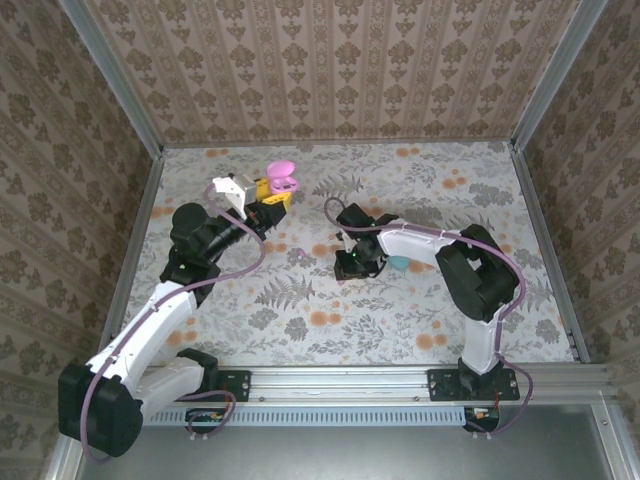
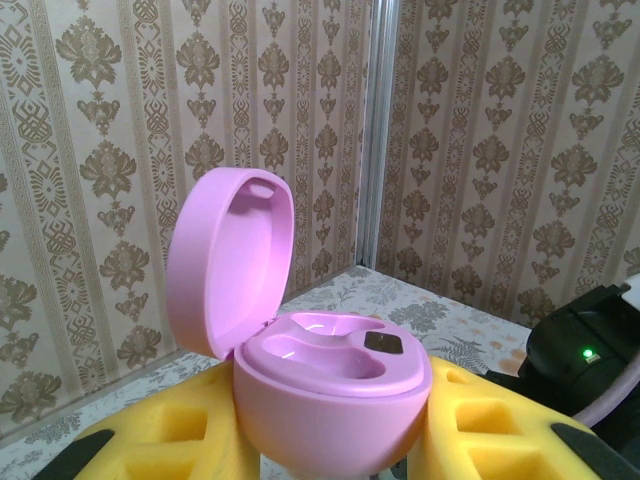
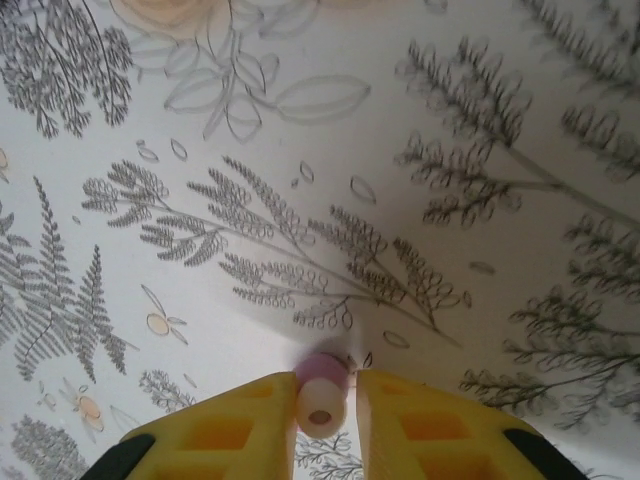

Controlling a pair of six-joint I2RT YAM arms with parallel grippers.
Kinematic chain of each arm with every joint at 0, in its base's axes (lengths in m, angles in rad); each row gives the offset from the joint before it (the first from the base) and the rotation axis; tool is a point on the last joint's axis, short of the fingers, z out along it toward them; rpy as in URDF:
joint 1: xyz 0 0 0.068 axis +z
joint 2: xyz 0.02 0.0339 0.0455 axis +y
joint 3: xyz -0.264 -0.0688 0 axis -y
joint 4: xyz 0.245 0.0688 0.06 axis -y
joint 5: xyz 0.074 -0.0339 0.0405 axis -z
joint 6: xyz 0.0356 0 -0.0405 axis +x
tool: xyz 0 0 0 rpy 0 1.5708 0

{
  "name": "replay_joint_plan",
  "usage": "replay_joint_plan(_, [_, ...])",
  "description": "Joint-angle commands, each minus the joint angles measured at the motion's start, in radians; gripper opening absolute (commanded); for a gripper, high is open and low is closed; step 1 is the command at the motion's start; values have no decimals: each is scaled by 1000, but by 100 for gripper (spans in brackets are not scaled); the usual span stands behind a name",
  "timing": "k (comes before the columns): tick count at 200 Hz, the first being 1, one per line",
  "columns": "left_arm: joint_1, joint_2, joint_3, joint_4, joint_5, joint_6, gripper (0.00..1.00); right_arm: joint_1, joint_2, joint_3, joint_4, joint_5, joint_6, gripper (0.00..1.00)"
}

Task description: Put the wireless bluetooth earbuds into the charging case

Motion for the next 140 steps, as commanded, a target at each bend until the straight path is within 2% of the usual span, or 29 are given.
replay_joint_plan(1, [-4, -21, 25, 20, -4, 11, 34, -13, -35, -73, 29, 1, 41, 23])
replay_joint_plan(59, [-4, -16, 23, 22, -3, 6, 34, -33, -122, -262, 208, -48, 192, 23])
replay_joint_plan(79, [-5, -9, 25, 28, 1, 2, 34, -33, -159, -288, 210, 2, 208, 22])
replay_joint_plan(91, [-7, -4, 28, 28, 4, 3, 34, -29, -185, -270, 160, 55, 182, 22])
replay_joint_plan(113, [-7, -6, 30, 27, -3, 9, 34, -6, -213, -171, -40, 213, 83, 22])
replay_joint_plan(140, [-7, -19, 21, 25, -24, 20, 34, 20, -160, -41, -258, 381, -21, 21])
